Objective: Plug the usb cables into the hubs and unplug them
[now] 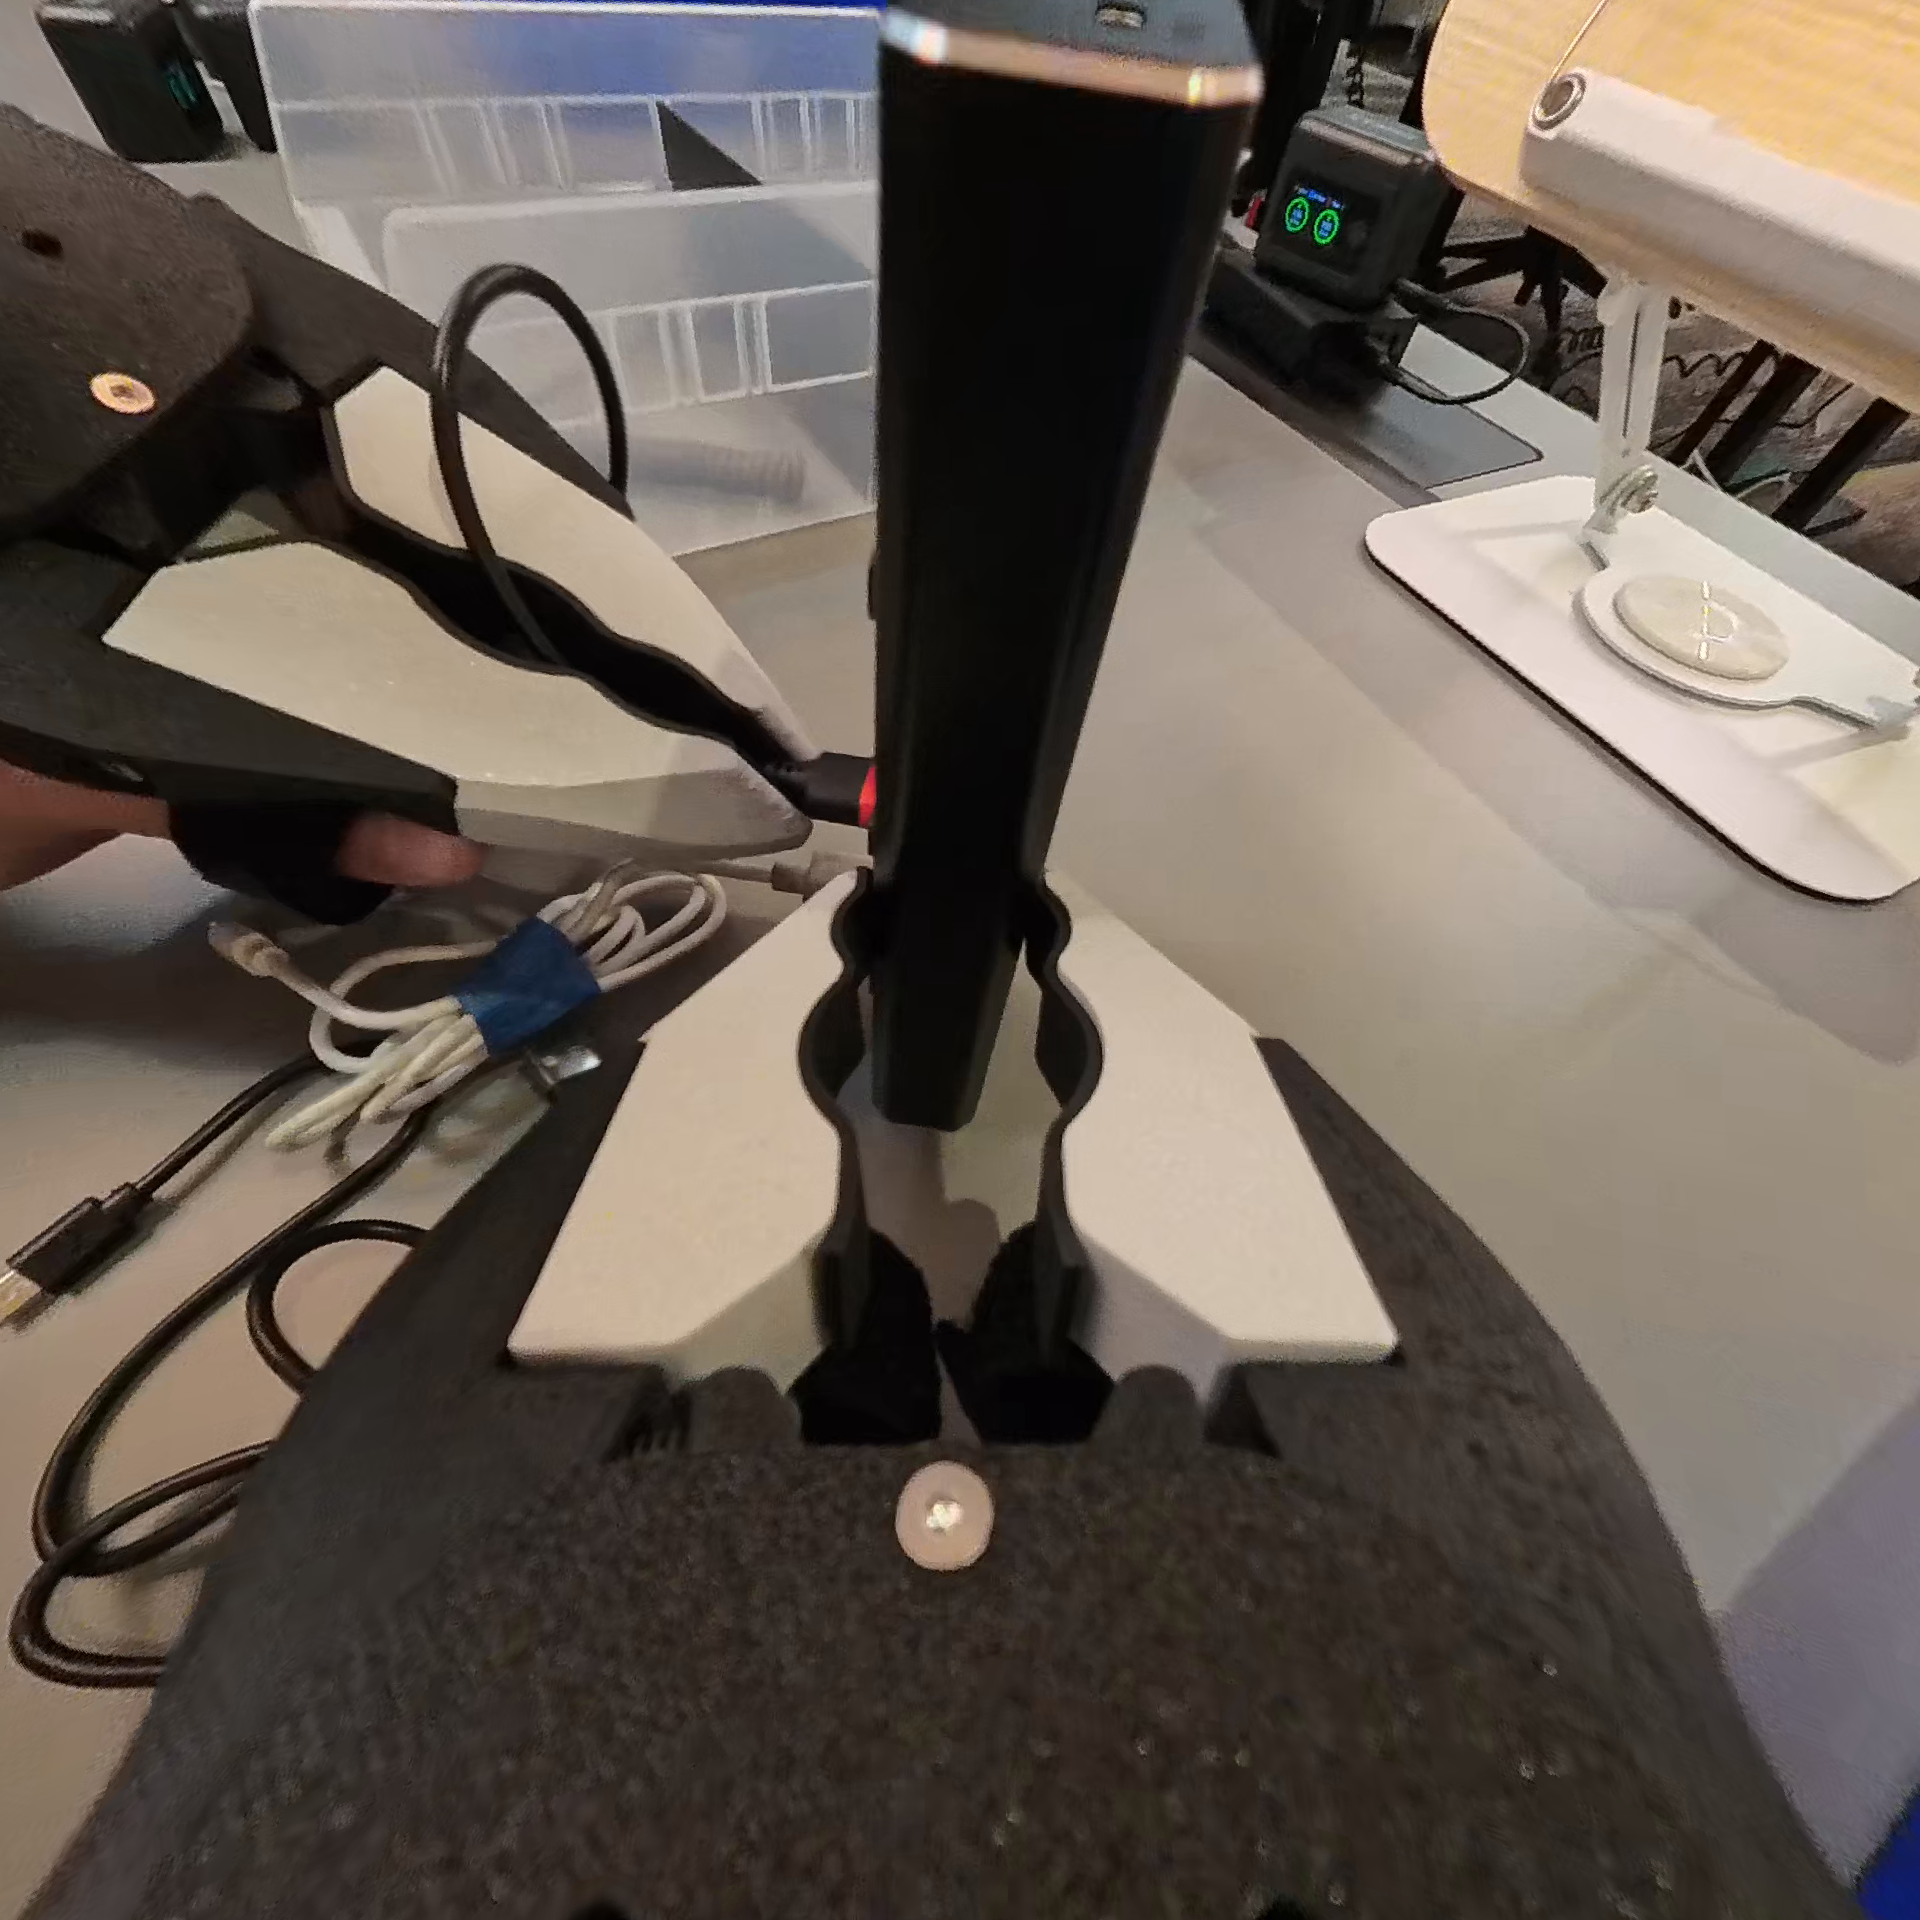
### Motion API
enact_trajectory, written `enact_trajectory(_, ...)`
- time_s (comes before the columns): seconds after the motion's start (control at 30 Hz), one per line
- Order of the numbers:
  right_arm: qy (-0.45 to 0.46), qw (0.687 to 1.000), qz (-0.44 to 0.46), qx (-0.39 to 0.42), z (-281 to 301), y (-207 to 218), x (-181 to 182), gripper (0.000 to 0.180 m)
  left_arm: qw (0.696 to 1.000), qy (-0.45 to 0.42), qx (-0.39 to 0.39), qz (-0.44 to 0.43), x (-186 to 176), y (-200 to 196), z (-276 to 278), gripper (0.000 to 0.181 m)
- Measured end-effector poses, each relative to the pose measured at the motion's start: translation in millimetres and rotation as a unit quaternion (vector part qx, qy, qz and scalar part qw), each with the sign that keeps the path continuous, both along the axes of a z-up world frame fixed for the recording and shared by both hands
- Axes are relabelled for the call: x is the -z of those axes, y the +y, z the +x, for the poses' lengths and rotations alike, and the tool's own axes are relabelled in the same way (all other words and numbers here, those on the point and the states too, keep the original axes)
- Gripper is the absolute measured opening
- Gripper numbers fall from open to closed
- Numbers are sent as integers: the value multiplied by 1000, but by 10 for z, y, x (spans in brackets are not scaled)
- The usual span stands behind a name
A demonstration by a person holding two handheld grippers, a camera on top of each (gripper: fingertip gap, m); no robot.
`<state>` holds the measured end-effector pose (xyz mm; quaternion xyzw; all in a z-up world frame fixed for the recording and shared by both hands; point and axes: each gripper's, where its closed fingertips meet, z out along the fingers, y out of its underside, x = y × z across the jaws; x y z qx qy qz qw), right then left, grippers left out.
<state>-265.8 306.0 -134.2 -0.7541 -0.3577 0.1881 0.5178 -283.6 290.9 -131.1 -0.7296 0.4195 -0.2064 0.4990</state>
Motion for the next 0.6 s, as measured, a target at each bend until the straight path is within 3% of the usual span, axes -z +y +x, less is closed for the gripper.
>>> enact_trajectory(0.2,18,999,14,28,13,97,-17,29,1000,-16,-2,-7,-7,47,18,5)
enact_trajectory(0.43,1,998,30,56,101,45,-116,36,999,-30,26,-7,-173,-246,-142,31)
enact_trajectory(0.53,-1,998,-24,60,243,-188,-63,37,996,-67,45,-42,-274,-496,-354,32)
enact_trajectory(0.6,-10,996,-90,3,181,-465,121,36,994,-81,50,-60,-288,-651,-505,32)
